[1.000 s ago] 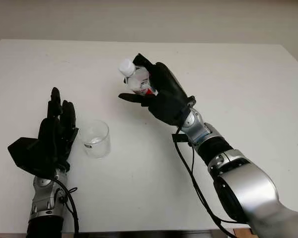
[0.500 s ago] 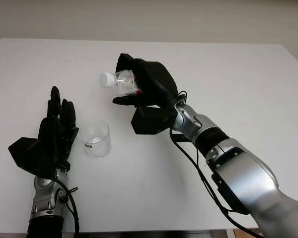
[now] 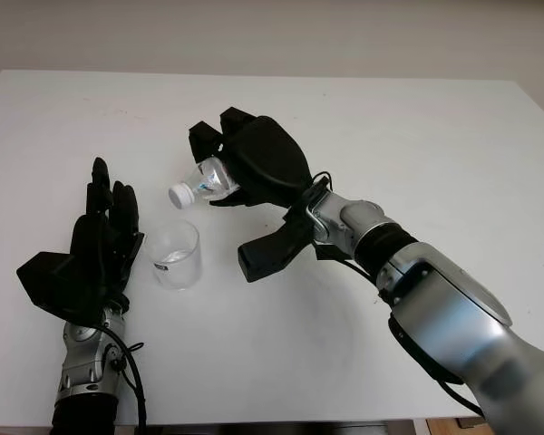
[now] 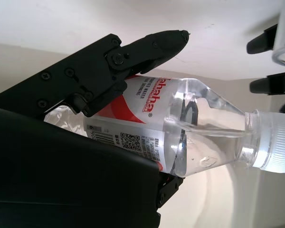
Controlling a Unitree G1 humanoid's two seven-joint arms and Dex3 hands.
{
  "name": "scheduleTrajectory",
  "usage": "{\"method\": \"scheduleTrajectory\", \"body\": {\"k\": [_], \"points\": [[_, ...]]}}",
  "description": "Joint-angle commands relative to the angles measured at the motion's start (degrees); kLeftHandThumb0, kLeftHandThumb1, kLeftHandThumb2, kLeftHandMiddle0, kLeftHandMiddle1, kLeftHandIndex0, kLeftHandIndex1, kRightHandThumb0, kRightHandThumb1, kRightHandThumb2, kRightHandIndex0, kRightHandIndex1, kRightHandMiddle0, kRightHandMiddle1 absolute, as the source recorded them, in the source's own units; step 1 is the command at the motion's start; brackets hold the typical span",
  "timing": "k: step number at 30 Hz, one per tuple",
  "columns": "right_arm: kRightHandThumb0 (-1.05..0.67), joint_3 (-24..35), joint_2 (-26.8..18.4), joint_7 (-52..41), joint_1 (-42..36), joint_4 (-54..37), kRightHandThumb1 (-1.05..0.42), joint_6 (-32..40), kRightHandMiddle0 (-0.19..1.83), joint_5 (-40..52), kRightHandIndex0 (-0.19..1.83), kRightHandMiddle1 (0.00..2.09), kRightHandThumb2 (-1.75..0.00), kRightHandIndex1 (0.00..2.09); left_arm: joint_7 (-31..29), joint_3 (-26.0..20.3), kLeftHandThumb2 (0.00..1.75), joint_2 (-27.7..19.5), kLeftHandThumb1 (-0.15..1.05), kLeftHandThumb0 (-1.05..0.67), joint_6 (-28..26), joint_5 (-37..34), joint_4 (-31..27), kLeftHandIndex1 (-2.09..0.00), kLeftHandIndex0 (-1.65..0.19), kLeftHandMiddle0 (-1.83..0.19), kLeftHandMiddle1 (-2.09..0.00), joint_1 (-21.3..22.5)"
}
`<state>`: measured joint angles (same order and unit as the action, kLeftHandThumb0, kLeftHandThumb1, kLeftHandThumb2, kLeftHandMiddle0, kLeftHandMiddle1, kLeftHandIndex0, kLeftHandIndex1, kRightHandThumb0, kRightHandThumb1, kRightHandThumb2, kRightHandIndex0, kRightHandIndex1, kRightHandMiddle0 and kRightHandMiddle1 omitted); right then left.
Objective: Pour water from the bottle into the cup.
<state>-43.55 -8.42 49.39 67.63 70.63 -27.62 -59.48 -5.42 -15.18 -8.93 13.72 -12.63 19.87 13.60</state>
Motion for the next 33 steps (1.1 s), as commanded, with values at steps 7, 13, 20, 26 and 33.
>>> {"method": "scheduleTrajectory", "body": {"k": [7,13,20,26,33], "points": [[-0.48,-3.5,-0.1,5.7,4.2,0.3,-1.05,2.1,0.62,-3.0,1.3,2.09,-0.21,2.09,-0.2,0.0,0.53,0.9,1.05,-0.62,0.1,-0.4,0.9,-0.05,0.1,0.09,-0.05,0.4],[-0.51,-5.5,-0.3,8.8,5.3,0.5,-1.05,2.9,0.46,-4.8,1.19,2.09,-0.14,2.09,0.1,0.0,0.53,1.3,1.05,-0.61,0.4,-0.3,1.3,-0.05,0.11,0.09,-0.05,0.7],[-0.52,-8.4,-0.6,12.5,6.7,0.3,-1.05,3.8,0.37,-7.9,1.11,1.92,-0.13,2.09,0.2,-0.1,0.53,1.2,1.05,-0.62,0.7,-0.3,1.8,-0.05,0.1,0.09,-0.05,1.1],[-0.51,-10.9,-0.5,14.1,8.2,0.1,-1.05,5.1,0.35,-10.2,1.12,1.97,-0.17,2.09,0.1,0.1,0.54,1.0,1.05,-0.62,1.1,0.0,2.5,-0.05,0.1,0.09,-0.05,1.7],[-0.52,-13.5,-0.4,17.0,9.5,0.4,-1.05,6.3,0.33,-12.7,1.12,1.93,-0.27,2.09,0.0,0.0,0.55,0.8,1.05,-0.61,1.3,0.2,2.8,-0.05,0.11,0.1,-0.05,1.8]]}}
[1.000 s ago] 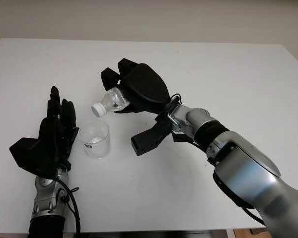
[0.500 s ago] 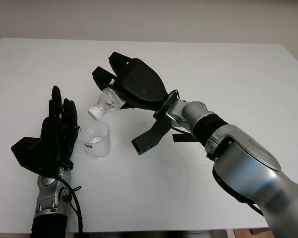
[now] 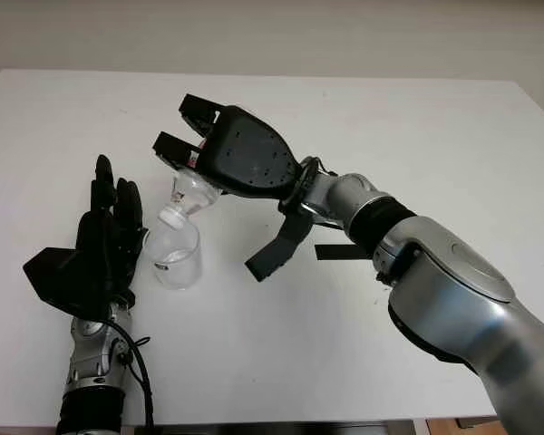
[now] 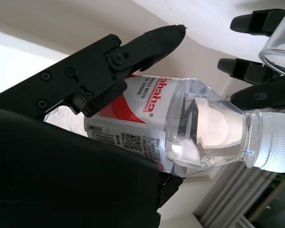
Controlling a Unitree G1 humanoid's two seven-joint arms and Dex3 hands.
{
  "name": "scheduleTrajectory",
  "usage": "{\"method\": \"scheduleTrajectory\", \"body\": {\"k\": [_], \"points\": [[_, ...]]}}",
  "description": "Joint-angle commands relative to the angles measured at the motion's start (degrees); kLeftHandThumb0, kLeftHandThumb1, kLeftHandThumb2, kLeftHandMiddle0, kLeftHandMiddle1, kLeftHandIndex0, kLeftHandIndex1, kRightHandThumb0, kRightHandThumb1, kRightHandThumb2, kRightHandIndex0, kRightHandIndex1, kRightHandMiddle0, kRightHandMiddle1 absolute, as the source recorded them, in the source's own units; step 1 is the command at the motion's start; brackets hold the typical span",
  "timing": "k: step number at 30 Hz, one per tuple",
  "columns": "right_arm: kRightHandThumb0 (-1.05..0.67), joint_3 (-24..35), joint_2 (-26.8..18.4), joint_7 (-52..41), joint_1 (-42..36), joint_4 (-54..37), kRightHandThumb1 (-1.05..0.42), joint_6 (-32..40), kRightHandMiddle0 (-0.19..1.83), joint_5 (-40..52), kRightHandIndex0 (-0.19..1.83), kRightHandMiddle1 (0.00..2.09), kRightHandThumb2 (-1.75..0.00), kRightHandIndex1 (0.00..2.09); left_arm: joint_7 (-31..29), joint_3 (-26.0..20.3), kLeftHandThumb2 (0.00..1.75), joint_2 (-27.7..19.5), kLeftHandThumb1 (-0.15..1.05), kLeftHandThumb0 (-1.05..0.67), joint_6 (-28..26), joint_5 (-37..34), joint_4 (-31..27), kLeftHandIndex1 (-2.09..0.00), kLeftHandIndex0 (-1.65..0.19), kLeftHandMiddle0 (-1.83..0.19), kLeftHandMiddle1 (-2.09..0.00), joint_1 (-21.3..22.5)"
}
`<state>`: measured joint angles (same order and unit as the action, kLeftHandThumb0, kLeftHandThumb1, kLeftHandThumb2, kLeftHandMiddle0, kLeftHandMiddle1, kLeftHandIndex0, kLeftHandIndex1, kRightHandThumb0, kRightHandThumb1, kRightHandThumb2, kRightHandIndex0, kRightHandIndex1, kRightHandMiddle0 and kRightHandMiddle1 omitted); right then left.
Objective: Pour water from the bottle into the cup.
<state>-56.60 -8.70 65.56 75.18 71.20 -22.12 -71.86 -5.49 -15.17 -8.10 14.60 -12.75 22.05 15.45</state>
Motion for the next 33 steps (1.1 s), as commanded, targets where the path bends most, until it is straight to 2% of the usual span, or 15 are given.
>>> {"method": "scheduleTrajectory", "body": {"k": [1,5,10,18,22,25,27,29,33], "points": [[-0.5,-1.0,-0.1,1.1,2.2,-0.1,-1.05,1.2,0.37,-0.8,1.14,2.02,-0.28,2.09,0.3,-0.1,0.54,0.1,1.05,-0.61,0.2,0.3,0.5,-0.05,0.11,0.1,-0.05,0.0],[-0.46,-2.0,0.1,2.3,2.5,-0.1,-1.05,2.0,0.38,-1.8,1.14,2.07,-0.21,2.09,0.7,0.1,0.55,0.1,1.05,-0.61,0.2,0.6,0.4,-0.05,0.1,0.09,-0.05,0.0],[-0.46,-2.8,0.4,4.6,2.8,-0.1,-1.05,2.9,0.28,-2.5,1.11,2.01,-0.32,2.09,0.5,-0.1,0.54,0.2,1.05,-0.61,0.0,0.0,0.6,-0.05,0.11,0.09,-0.05,0.2],[-0.48,-3.8,0.7,5.4,2.8,-0.1,-1.05,4.3,0.26,-3.1,1.09,2.04,-0.29,2.09,0.3,-0.1,0.53,0.0,1.05,-0.62,0.3,0.2,1.0,-0.05,0.11,0.09,-0.05,0.1],[-0.48,-2.7,1.0,5.0,2.1,-0.1,-1.05,4.3,0.31,-1.5,1.1,2.03,-0.29,2.09,0.2,-0.2,0.53,-0.1,1.05,-0.62,0.3,0.2,1.0,-0.05,0.11,0.09,-0.05,0.1],[-0.53,3.1,1.5,0.0,0.2,0.2,-1.05,-2.7,0.35,6.3,1.1,1.94,-0.26,2.09,0.3,-0.3,0.53,-0.1,1.05,-0.62,0.1,0.1,1.0,-0.05,0.11,0.09,-0.06,0.0],[-0.51,7.8,1.8,-5.2,-1.5,0.6,-1.05,-7.0,0.43,12.8,1.16,2.03,-0.21,2.09,0.4,-0.3,0.53,-0.1,1.05,-0.62,0.0,0.1,0.9,-0.05,0.1,0.09,-0.06,0.0],[-0.47,11.2,1.7,-9.3,-2.8,0.7,-1.05,-9.3,0.36,17.2,1.17,2.08,-0.23,2.09,0.3,-0.3,0.53,-0.1,1.05,-0.62,0.0,0.0,0.8,-0.06,0.1,0.08,-0.06,0.0],[-0.43,16.1,1.0,-15.3,-5.2,0.4,-1.05,-11.2,0.71,23.0,1.23,2.09,-0.26,2.09,0.3,-0.3,0.54,-0.3,1.05,-0.62,-0.3,0.2,0.8,-0.06,0.1,0.08,-0.06,-0.1]]}}
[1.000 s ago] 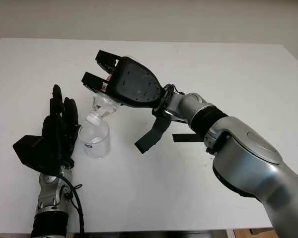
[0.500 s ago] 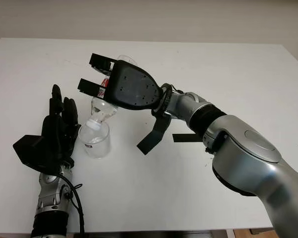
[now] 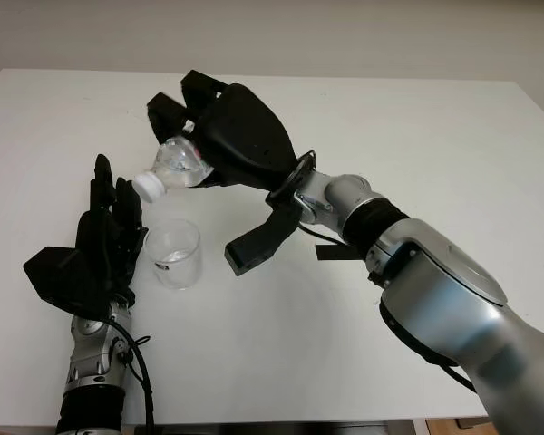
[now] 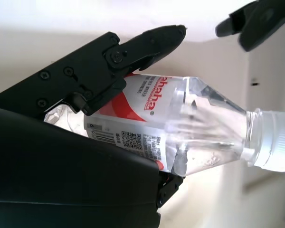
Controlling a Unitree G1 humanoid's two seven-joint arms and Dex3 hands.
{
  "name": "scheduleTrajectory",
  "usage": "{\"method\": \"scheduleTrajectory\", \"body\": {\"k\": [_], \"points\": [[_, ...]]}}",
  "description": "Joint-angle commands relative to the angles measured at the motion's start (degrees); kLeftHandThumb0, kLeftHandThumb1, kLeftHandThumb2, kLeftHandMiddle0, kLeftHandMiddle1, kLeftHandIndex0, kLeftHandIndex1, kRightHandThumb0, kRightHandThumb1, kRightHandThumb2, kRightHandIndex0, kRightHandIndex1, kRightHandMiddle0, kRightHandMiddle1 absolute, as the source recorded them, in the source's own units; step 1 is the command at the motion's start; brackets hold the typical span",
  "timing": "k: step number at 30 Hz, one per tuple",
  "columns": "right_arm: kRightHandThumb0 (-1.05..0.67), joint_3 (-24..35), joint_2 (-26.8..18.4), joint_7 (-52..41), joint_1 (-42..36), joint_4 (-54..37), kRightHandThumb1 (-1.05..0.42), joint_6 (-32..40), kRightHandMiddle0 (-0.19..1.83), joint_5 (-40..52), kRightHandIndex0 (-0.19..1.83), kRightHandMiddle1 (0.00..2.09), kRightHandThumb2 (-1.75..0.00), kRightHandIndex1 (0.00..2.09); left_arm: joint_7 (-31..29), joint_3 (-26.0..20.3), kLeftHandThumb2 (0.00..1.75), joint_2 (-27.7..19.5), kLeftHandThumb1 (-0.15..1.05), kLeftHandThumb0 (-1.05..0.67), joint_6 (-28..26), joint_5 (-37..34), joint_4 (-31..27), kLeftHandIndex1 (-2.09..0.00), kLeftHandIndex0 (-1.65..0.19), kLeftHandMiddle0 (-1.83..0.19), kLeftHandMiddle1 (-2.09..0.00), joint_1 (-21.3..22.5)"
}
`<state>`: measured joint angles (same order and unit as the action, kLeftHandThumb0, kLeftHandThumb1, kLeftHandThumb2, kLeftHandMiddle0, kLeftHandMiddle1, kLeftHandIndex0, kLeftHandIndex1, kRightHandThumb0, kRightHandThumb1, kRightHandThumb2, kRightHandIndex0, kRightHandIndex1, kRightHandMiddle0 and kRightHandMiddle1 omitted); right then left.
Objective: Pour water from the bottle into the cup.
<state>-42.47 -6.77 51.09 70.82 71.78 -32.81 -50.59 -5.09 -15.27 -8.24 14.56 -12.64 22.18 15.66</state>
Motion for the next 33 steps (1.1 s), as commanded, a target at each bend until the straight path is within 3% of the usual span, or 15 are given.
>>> {"method": "scheduleTrajectory", "body": {"k": [1,4,6,11,19,23,27,30,33], "points": [[-0.43,3.7,-0.9,-2.5,-1.6,-0.3,-1.05,-1.1,0.81,3.6,1.26,2.09,-0.25,2.09,0.0,-0.2,0.53,-0.2,1.05,-0.62,-0.4,0.1,0.5,-0.06,0.1,0.08,-0.06,-0.3],[-0.43,9.0,-1.0,-9.7,-3.8,-0.9,-1.05,-2.6,1.02,10.1,1.34,2.09,-0.29,2.09,-0.3,-0.1,0.53,-0.4,1.05,-0.62,-0.1,0.2,0.6,-0.05,0.1,0.08,-0.05,-0.4],[-0.43,12.3,-1.2,-14.3,-5.2,-1.4,-1.05,-3.8,1.06,14.0,1.37,2.09,-0.3,2.09,-0.5,-0.2,0.54,-0.5,1.05,-0.62,-0.1,0.1,0.7,-0.06,0.1,0.08,-0.06,-0.4],[-0.43,20.3,-1.8,-26.5,-8.8,-3.2,-1.05,-6.4,1.1,23.8,1.43,2.09,-0.36,2.09,-0.7,-0.2,0.54,-0.7,1.05,-0.61,-0.3,0.0,0.6,-0.06,0.1,0.08,-0.06,-0.4],[-0.38,31.9,-2.2,-43.7,-16.2,-11.3,-1.05,-3.7,1.02,38.6,1.35,2.09,-0.36,2.09,-1.0,-0.3,0.54,-0.9,1.05,-0.61,-1.2,-0.3,-0.1,-0.05,0.1,0.08,-0.05,-0.6],[-0.38,37.1,-2.4,-53.9,-22.0,-21.5,-1.05,4.2,1.0,47.6,1.33,2.09,-0.4,2.09,-1.4,-0.5,0.53,-1.0,1.05,-0.62,-0.3,-0.3,0.5,-0.06,0.09,0.08,-0.05,-0.7],[-0.4,42.1,-3.1,-60.5,-30.3,-38.9,-1.05,21.3,0.85,57.0,1.24,2.09,-0.41,2.09,-1.6,-0.5,0.53,-0.9,1.05,-0.63,-0.7,-0.5,0.4,-0.06,0.09,0.08,-0.05,-0.8],[-0.39,45.0,-3.9,-63.4,-35.1,-48.3,-1.05,28.7,0.75,61.7,1.23,2.09,-0.43,2.09,-1.6,-0.5,0.53,-0.9,1.05,-0.63,-1.1,-0.5,0.3,-0.05,0.1,0.08,-0.05,-0.8],[-0.39,47.3,-4.4,-62.8,-38.7,-55.9,-1.05,35.1,0.9,63.7,1.33,2.09,-0.42,2.09,-1.7,-0.4,0.53,-0.7,1.05,-0.64,-1.2,-0.6,0.3,-0.05,0.1,0.08,-0.05,-0.7]]}}
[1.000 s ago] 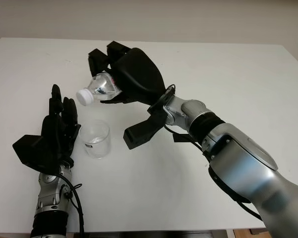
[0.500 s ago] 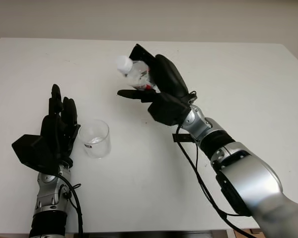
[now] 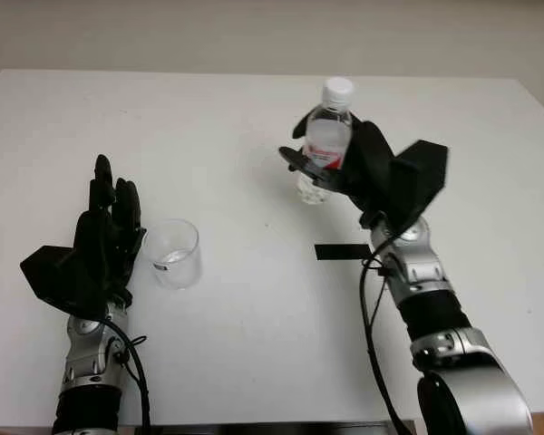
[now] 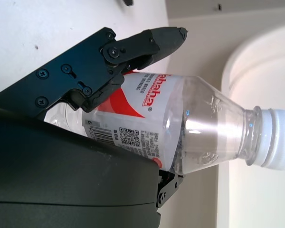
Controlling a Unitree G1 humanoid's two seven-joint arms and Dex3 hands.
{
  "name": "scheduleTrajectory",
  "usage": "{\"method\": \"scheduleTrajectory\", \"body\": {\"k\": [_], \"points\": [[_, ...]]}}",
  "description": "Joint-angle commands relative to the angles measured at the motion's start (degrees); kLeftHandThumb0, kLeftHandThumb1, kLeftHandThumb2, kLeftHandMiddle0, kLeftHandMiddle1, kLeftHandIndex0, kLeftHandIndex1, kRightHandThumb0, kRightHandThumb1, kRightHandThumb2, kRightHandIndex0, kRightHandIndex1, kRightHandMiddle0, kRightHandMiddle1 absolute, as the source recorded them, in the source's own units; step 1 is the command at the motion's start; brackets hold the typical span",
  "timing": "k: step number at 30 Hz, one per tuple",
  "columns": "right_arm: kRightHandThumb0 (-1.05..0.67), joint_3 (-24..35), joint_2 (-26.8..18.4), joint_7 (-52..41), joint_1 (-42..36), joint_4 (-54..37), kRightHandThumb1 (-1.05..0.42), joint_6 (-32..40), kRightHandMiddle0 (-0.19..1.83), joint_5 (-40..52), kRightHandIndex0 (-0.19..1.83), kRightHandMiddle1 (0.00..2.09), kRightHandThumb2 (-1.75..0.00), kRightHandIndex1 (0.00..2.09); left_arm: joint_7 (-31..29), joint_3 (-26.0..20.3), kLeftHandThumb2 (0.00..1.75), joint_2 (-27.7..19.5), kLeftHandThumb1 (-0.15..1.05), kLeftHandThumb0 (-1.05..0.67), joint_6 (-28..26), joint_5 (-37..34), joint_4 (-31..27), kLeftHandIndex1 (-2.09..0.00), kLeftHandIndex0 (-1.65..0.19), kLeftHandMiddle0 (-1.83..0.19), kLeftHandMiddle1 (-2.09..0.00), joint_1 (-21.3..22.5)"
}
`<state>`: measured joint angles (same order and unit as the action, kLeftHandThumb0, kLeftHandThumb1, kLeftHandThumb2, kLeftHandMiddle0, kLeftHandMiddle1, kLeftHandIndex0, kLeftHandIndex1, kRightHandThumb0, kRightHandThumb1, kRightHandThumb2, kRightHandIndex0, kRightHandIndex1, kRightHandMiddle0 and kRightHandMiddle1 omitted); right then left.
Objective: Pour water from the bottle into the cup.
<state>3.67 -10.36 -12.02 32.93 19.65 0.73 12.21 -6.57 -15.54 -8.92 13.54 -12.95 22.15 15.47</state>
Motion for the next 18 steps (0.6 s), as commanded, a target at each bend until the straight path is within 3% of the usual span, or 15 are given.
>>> {"method": "scheduleTrajectory", "body": {"k": [1,8,18], "points": [[-0.4,2.1,-1.2,1.3,-2.4,-7.2,-1.05,5.3,0.93,1.4,1.35,2.09,-0.41,2.09,-0.4,-0.1,0.53,0.0,1.05,-0.64,-0.2,-0.4,0.4,-0.05,0.11,0.09,-0.05,-0.4],[-0.41,6.1,-1.7,6.1,-7.7,-19.8,-1.05,21.1,0.96,3.0,1.31,2.09,-0.38,2.09,-1.0,-0.1,0.54,-0.1,1.05,-0.63,-0.5,-0.7,-0.1,-0.05,0.12,0.11,-0.05,-0.8],[-0.42,5.4,-2.3,7.4,-9.8,-24.0,-1.05,26.1,0.97,-0.1,1.36,2.09,-0.39,2.09,-1.6,-0.5,0.54,-0.3,1.05,-0.63,-1.4,-1.3,-1.2,-0.05,0.13,0.11,-0.05,-1.2]]}}
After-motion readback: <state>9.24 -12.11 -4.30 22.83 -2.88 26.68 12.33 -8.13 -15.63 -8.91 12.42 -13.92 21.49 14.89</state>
